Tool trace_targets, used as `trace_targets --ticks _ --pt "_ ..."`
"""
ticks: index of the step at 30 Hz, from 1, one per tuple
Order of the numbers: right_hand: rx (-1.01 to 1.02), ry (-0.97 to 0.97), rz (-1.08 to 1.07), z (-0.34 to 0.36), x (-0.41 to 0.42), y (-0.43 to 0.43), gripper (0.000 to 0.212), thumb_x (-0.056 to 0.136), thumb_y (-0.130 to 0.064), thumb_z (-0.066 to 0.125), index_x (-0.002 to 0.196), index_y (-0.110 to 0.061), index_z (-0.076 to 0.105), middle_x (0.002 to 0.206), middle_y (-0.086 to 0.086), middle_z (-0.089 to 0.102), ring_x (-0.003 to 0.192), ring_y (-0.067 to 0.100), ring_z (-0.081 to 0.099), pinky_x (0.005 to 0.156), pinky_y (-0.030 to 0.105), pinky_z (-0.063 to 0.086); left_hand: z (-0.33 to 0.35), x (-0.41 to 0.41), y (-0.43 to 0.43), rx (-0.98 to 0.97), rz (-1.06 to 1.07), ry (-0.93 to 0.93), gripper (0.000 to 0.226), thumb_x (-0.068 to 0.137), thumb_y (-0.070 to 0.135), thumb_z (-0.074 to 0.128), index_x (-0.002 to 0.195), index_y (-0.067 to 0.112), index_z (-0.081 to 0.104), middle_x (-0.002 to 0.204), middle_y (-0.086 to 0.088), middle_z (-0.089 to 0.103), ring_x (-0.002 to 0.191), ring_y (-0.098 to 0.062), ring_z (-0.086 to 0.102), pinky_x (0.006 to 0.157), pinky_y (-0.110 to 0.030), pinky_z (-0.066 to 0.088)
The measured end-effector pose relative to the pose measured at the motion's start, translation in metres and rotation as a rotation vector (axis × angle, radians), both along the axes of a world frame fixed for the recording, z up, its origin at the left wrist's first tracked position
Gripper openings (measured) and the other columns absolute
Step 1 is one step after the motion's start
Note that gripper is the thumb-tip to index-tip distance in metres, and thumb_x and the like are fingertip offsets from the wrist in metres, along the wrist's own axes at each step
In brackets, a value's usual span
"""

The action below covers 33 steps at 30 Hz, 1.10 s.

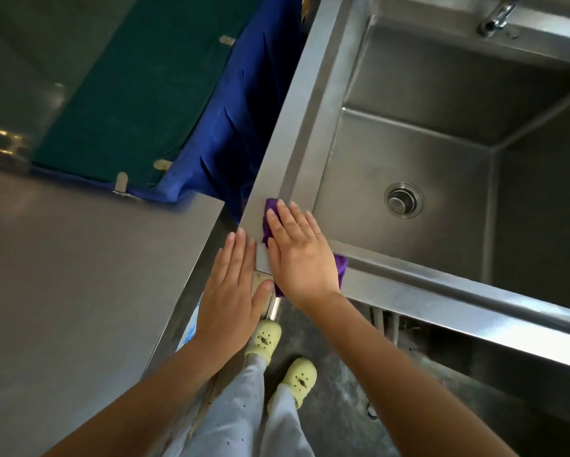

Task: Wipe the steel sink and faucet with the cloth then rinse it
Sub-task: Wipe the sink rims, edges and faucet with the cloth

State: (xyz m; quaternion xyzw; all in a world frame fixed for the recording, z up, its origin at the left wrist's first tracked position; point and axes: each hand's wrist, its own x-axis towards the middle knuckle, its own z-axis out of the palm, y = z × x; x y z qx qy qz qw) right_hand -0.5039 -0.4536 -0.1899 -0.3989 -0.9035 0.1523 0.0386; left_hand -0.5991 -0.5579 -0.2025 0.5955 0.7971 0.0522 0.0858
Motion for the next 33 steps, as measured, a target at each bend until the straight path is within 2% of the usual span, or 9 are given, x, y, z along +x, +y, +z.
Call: trace_targets --ticks 3,6,9,11,14,19,22,27,33 --pt "0.045 -0.064 -0.121 0.0 0.007 -0.008 0.048 0.096 -0.03 0.028 0.127 -0.007 0.056 0.138 0.012 0.053 0.137 0.028 0.038 0.115 0.042 0.015 0.001 -0.004 0.0 -0.004 -0.037 0.011 0.069 0.099 0.046 0.005 0.142 -0.003 0.03 0.152 -0.02 0.026 0.142 -0.028 0.016 0.111 -0.044 0.023" --pt "0.059 -0.049 -0.153 0.004 0.013 -0.012 0.042 0.094 -0.027 0.033 0.119 -0.01 0.063 0.13 0.007 0.059 0.13 0.027 0.046 0.114 0.042 0.026 0.003 -0.007 0.004 -0.001 -0.074 0.018 0.069 0.1 0.047 0.007 0.142 -0.002 0.03 0.152 -0.019 0.026 0.142 -0.029 0.019 0.111 -0.044 0.023" --pt "0.055 0.006 -0.251 0.009 0.024 -0.013 0.034 0.09 -0.027 0.041 0.105 -0.011 0.068 0.115 0.004 0.066 0.107 0.026 0.057 0.09 0.041 0.048 0.003 -0.012 0.015 0.026 -0.105 0.019 0.067 0.1 0.046 0.01 0.143 -0.001 0.031 0.152 -0.018 0.027 0.142 -0.029 0.02 0.112 -0.043 0.022" --pt "0.073 0.063 -0.34 0.007 0.038 -0.009 0.027 0.087 -0.025 0.047 0.093 -0.011 0.069 0.101 0.005 0.066 0.089 0.026 0.056 0.074 0.039 0.049 0.003 -0.015 0.026 0.042 -0.122 0.006 0.067 0.1 0.046 0.009 0.143 0.0 0.031 0.152 -0.017 0.027 0.143 -0.029 0.02 0.113 -0.043 0.021" --pt "0.126 0.143 -0.442 0.006 0.054 -0.002 0.023 0.086 -0.022 0.049 0.08 -0.008 0.067 0.085 0.009 0.061 0.075 0.027 0.048 0.066 0.036 0.045 0.002 -0.017 0.039 0.039 -0.11 0.011 0.068 0.1 0.047 0.007 0.143 -0.001 0.03 0.152 -0.017 0.027 0.143 -0.029 0.02 0.113 -0.044 0.022" --pt "-0.055 0.388 -0.469 0.017 0.014 0.024 0.019 0.09 -0.019 0.053 0.103 -0.011 0.064 0.102 0.005 0.064 0.089 0.018 0.044 0.078 0.02 0.029 -0.004 -0.017 0.04 0.024 -0.113 0.08 0.068 0.1 0.046 0.006 0.144 -0.001 0.027 0.153 -0.018 0.024 0.143 -0.028 0.018 0.114 -0.042 0.022" --pt "-0.101 0.349 -0.309 0.004 -0.014 0.033 0.027 0.093 -0.021 0.051 0.111 -0.009 0.067 0.114 0.005 0.066 0.102 0.022 0.053 0.091 0.028 0.041 0.0 -0.017 0.041 0.018 -0.114 0.092 0.069 0.1 0.045 0.002 0.143 -0.001 0.03 0.152 -0.019 0.027 0.142 -0.029 0.021 0.113 -0.044 0.027" --pt "0.013 0.311 -0.133 -0.007 0.012 0.011 0.028 0.09 -0.021 0.048 0.1 -0.012 0.073 0.108 0.0 0.071 0.09 0.023 0.059 0.076 0.039 0.052 0.0 -0.018 0.041 -0.01 -0.131 0.125 0.068 0.1 0.045 0.003 0.144 -0.002 0.027 0.152 -0.019 0.025 0.143 -0.03 0.019 0.112 -0.044 0.03" --pt "0.104 0.307 -0.286 -0.005 0.049 -0.004 0.02 0.088 -0.018 0.054 0.091 -0.011 0.072 0.097 -0.002 0.073 0.074 0.021 0.053 0.065 0.034 0.047 -0.002 -0.019 0.04 -0.028 -0.156 0.15 0.069 0.099 0.047 0.004 0.145 -0.002 0.022 0.153 -0.021 0.021 0.143 -0.032 0.017 0.113 -0.044 0.02"
